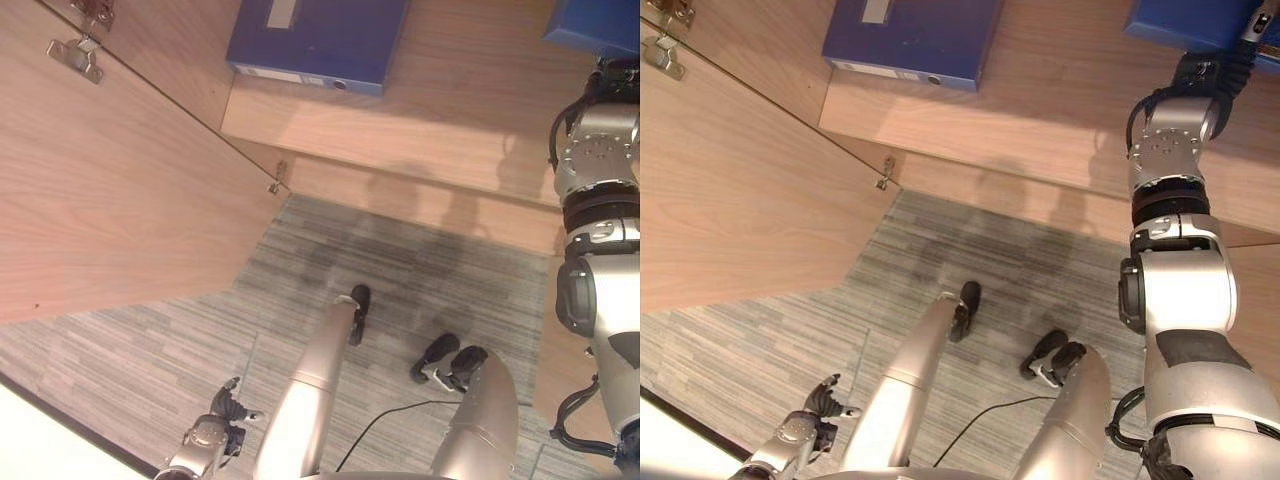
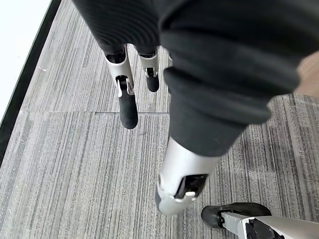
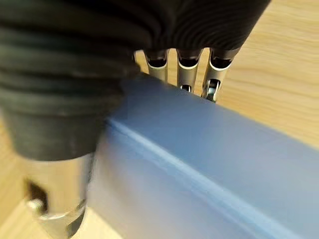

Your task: Put the empty folder in the office cabinet

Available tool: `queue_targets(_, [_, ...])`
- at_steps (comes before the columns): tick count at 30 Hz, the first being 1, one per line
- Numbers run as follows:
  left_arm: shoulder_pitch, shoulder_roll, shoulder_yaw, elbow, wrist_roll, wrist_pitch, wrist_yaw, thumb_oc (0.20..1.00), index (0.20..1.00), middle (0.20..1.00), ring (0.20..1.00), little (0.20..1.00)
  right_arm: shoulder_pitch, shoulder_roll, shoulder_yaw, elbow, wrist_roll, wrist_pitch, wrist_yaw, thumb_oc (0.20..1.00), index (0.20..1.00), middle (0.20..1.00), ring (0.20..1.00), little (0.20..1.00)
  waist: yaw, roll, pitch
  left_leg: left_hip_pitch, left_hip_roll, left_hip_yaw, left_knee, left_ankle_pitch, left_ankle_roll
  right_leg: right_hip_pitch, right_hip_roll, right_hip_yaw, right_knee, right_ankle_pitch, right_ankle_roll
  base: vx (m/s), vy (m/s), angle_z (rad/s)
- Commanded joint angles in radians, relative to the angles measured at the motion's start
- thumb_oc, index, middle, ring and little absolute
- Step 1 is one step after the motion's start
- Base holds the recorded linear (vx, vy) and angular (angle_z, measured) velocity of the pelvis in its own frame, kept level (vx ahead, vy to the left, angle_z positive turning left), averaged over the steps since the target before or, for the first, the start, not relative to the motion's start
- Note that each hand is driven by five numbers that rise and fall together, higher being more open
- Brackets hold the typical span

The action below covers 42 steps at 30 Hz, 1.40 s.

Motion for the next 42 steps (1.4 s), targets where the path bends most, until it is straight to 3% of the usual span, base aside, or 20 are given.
queue_targets(1, [0.037,0.089,-0.039,0.006,-0.009,0.002,-0.007,1.000,1.000,1.000,1.000,1.000,-0.070,-0.063,0.085,-0.020,-0.048,0.036,0.067,1.000,1.000,1.000,1.000,1.000,0.007,0.001,-0.022,0.037,0.017,-0.019,-0.042,-0.017,0.010,0.074,0.005,0.093,-0.080,0.036,0.005,0.00,0.000,0.00])
queue_targets(12, [0.005,0.077,-0.039,0.041,-0.022,-0.006,-0.007,1.000,1.000,1.000,1.000,1.000,-0.049,-0.010,0.144,0.099,-0.128,0.167,0.069,1.000,1.000,1.000,1.000,1.000,0.010,-0.007,-0.003,0.038,0.025,-0.011,-0.041,-0.016,0.011,0.069,0.006,0.095,-0.077,0.039,-0.001,0.00,0.000,0.00])
queue_targets(15, [-0.001,0.077,-0.037,0.046,-0.025,-0.010,-0.012,1.000,1.000,1.000,1.000,1.000,-0.037,-0.017,0.171,0.155,-0.176,0.228,0.072,1.000,1.000,1.000,1.000,1.000,0.010,-0.010,0.002,0.035,0.025,-0.010,-0.039,-0.013,0.012,0.065,0.003,0.093,-0.072,0.040,-0.003,0.00,0.000,0.00])
queue_targets(17, [-0.005,0.081,-0.036,0.053,-0.024,-0.013,-0.018,1.000,1.000,1.000,1.000,1.000,-0.034,-0.041,0.212,0.202,-0.255,0.290,0.081,1.000,1.000,1.000,1.000,1.000,0.010,-0.011,0.004,0.033,0.025,-0.009,-0.038,-0.012,0.012,0.062,0.001,0.095,-0.070,0.040,-0.006,0.00,0.000,0.00])
queue_targets(23, [-0.016,0.079,-0.043,0.066,-0.007,-0.015,-0.035,1.000,1.000,1.000,1.000,1.000,-0.015,-0.069,0.269,0.242,-0.360,0.370,0.130,1.000,1.000,1.000,1.000,1.000,0.002,-0.015,0.010,0.029,0.031,-0.007,-0.044,-0.008,0.011,0.055,0.003,0.091,-0.076,0.046,-0.007,0.00,0.000,0.00])
queue_targets(28, [-0.007,0.094,-0.044,0.053,0.026,-0.018,-0.076,1.000,1.000,1.000,1.000,1.000,0.008,-0.119,0.471,0.228,-0.662,0.480,0.258,1.000,1.000,1.000,1.000,1.000,-0.004,-0.026,0.015,0.029,0.041,-0.007,-0.058,0.003,0.007,0.056,0.005,0.081,-0.097,0.061,-0.006,-0.01,0.004,0.00])
queue_targets(33, [-0.003,0.101,-0.055,0.023,0.047,-0.016,-0.107,1.000,1.000,1.000,1.000,1.000,0.040,-0.119,0.536,0.166,-0.707,0.486,0.328,1.000,1.000,1.000,1.000,1.000,-0.008,-0.031,0.018,0.044,0.044,-0.004,-0.097,0.023,-0.001,0.074,0.011,0.066,-0.140,0.084,0.004,0.00,0.000,0.00])
queue_targets(37, [0.018,0.123,-0.050,-0.038,0.087,-0.022,-0.140,1.000,1.000,1.000,1.000,1.000,0.072,-0.162,0.678,-0.008,-0.846,0.495,0.427,1.000,1.000,1.000,1.000,1.000,-0.015,-0.035,0.025,0.068,0.054,-0.003,-0.153,0.046,-0.008,0.098,0.014,0.048,-0.191,0.110,0.018,0.00,0.000,0.00])
queue_targets(42, [0.043,0.122,-0.010,-0.057,0.138,-0.040,-0.177,1.000,1.000,1.000,1.000,1.000,0.152,-0.279,0.900,-0.210,-1.197,0.480,0.574,1.000,1.000,1.000,1.000,1.000,-0.040,-0.047,0.021,0.145,0.060,-0.013,-0.279,0.095,-0.023,0.174,0.020,0.001,-0.307,0.170,0.055,-0.01,0.003,-0.03])
